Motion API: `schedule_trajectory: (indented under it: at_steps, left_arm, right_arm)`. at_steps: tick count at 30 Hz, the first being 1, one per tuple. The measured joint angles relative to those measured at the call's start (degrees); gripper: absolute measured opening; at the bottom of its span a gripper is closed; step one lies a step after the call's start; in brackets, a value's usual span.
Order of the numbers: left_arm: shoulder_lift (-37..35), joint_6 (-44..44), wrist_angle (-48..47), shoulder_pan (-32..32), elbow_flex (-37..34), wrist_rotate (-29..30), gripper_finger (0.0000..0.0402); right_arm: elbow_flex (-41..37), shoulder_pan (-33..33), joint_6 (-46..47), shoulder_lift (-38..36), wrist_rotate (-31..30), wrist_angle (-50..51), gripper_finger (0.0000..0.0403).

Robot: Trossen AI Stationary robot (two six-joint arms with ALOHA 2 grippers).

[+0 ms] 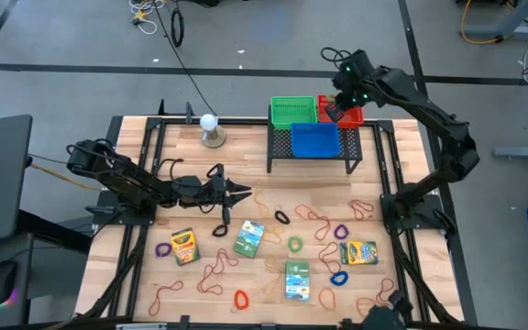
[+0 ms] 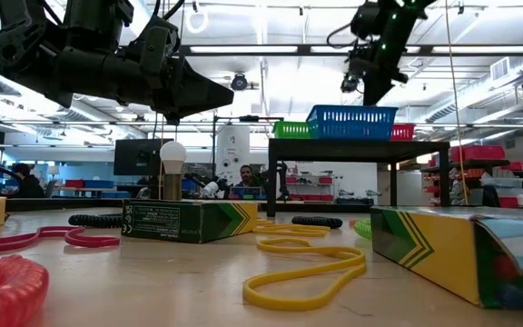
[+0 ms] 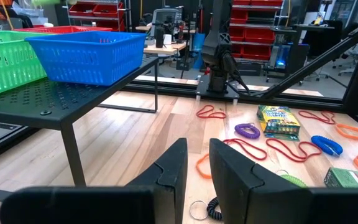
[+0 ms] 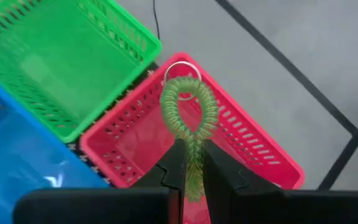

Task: Pick & Place Office Desk Supplies
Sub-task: Put the green spiral keychain into the red bin

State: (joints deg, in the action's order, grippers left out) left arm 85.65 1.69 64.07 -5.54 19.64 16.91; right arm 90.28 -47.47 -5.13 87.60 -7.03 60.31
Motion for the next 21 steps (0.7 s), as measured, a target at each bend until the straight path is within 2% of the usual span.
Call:
schedule_trajectory:
  at_steps: [14, 21]
  left_arm:
    - [0.00, 0.00, 0.00, 0.02, 0.00, 0.02, 0.0073]
    - [0.00, 0.01, 0.00, 0.00, 0.00, -0.01, 0.0073]
  right_arm:
    - [-0.04, -2.29, -0.55, 1.88, 2.90, 0.75, 0.0039]
    - [-4.22, -3.42, -1.39, 2.55, 3.26, -1.21, 0.0039]
